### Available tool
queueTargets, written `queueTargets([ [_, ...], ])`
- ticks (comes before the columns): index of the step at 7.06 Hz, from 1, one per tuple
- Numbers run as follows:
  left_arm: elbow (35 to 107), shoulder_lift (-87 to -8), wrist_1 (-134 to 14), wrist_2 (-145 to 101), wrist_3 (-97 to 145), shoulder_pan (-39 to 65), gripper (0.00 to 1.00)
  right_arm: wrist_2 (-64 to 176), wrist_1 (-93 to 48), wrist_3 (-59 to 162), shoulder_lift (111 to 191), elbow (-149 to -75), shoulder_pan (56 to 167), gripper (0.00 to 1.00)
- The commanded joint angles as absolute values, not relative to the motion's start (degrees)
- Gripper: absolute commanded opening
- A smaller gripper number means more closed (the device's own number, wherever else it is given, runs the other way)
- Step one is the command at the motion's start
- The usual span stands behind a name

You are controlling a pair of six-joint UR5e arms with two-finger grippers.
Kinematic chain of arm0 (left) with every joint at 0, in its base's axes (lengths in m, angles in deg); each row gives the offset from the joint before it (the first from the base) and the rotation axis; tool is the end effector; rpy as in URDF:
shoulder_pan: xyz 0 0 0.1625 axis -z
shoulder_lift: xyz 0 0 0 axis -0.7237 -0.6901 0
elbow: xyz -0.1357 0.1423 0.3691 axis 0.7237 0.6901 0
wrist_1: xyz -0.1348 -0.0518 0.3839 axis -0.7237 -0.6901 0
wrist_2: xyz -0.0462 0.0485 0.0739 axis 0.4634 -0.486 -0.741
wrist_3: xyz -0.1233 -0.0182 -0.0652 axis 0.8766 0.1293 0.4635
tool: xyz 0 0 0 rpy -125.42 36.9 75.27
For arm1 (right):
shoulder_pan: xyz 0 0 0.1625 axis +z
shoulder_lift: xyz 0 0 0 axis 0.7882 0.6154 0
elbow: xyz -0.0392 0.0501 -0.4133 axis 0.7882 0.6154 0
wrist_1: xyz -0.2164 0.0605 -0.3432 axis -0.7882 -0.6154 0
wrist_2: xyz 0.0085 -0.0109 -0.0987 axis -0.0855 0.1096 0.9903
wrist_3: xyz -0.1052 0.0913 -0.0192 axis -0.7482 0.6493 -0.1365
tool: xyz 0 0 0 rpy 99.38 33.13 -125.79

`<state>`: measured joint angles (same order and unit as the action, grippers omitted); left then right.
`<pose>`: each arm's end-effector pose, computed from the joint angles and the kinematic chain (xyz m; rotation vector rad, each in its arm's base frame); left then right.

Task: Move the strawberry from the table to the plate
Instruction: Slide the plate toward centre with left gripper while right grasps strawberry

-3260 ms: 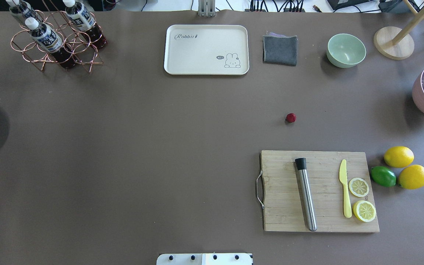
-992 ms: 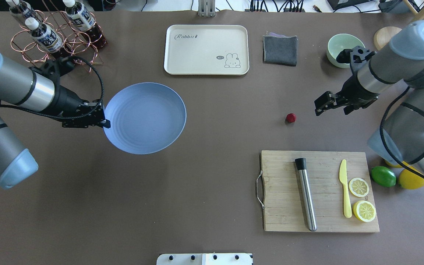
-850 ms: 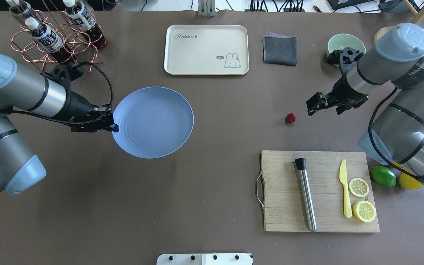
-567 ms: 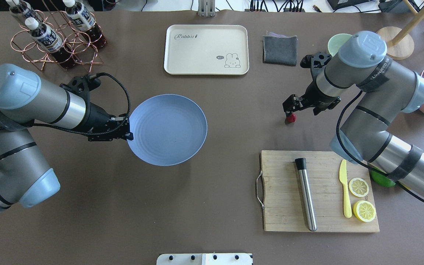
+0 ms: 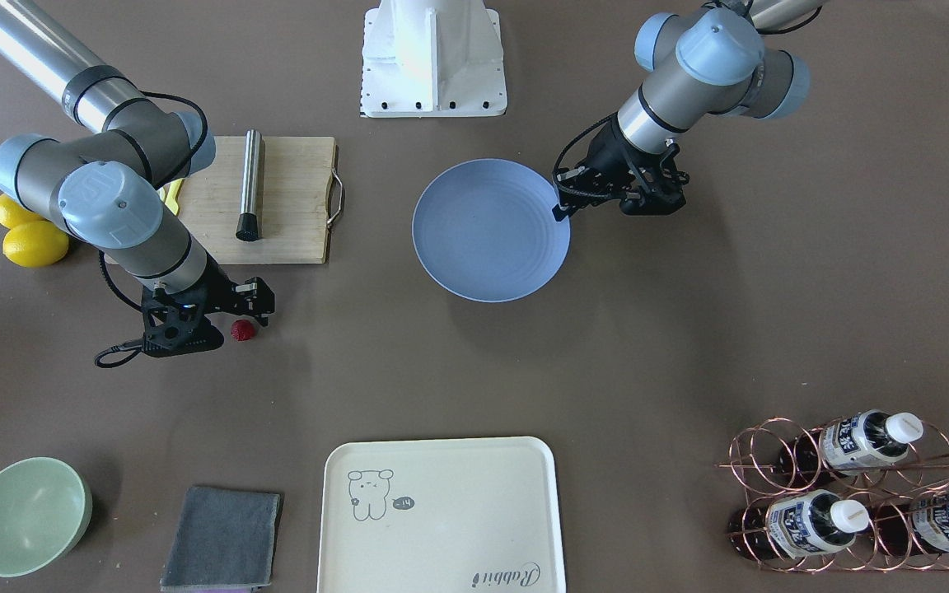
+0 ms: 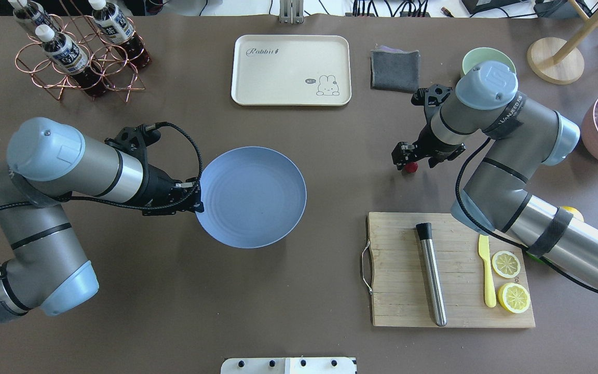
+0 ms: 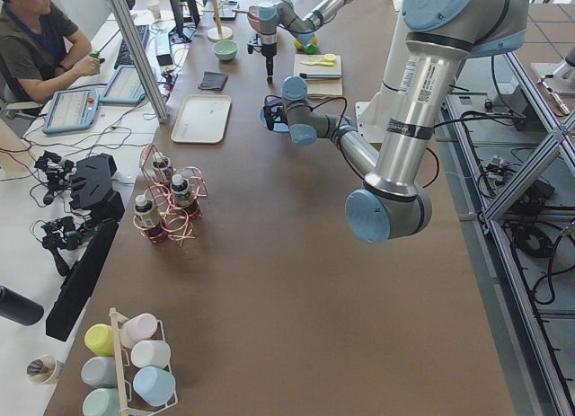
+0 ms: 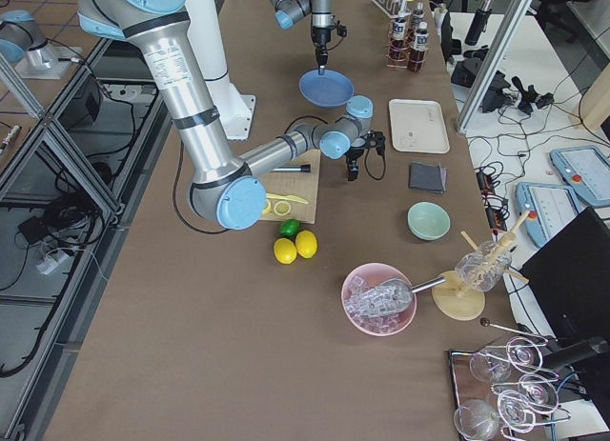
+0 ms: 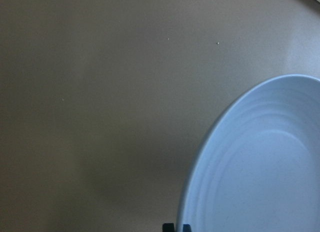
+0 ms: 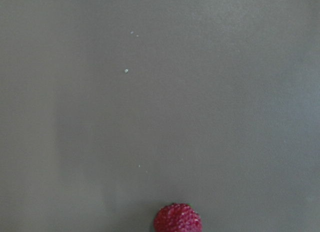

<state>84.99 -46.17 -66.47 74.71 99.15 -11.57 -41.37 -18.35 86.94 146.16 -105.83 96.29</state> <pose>0.4628 -0.4025 0.3098 -0.0825 1.1970 -0.2466 -0.4515 -0.5271 0.4273 0.0572 -0.8385 -0.0803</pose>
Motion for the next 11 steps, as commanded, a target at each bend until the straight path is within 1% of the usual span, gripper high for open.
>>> queueTargets([
  [1, 84.95, -46.24, -66.48, 73.69, 100.36, -13.05, 0.0, -41.29, -18.29, 87.13, 145.94, -105.61, 96.14, 0.72],
  [2, 85.04, -46.32, -66.48, 72.91, 100.45, -13.49, 0.0, -41.2, -18.29, 87.13, 145.15, -104.31, 96.14, 0.72],
  [3, 85.13, -46.41, -66.57, 72.21, 101.23, -14.1, 0.0, -41.02, -18.29, 87.13, 143.75, -103.25, 96.14, 0.63],
  [4, 84.87, -46.59, -66.57, 72.2, 101.24, -14.54, 0.0, -41.02, -18.29, 87.04, 143.83, -103.15, 96.14, 0.33],
  [5, 84.6, -46.5, -66.57, 72.11, 101.33, -14.81, 0.0, -41.11, -18.29, 87.04, 143.83, -103.24, 96.23, 0.0],
  [7, 83.99, -46.67, -66.65, 69.32, 101.24, -18.13, 0.0, -41.37, -18.29, 86.95, 143.65, -103.67, 96.32, 0.0],
  [9, 80.66, -49.73, -66.92, 66.76, 102.29, -20.43, 0.0, -42.25, -18.38, 86.78, 142.78, -103.94, 97.72, 0.0],
  [11, 79.77, -50.8, -67.36, 64.74, 103.44, -22.19, 0.0, -45.41, -18.73, 87.39, 141.28, -104.99, 98.51, 0.0],
])
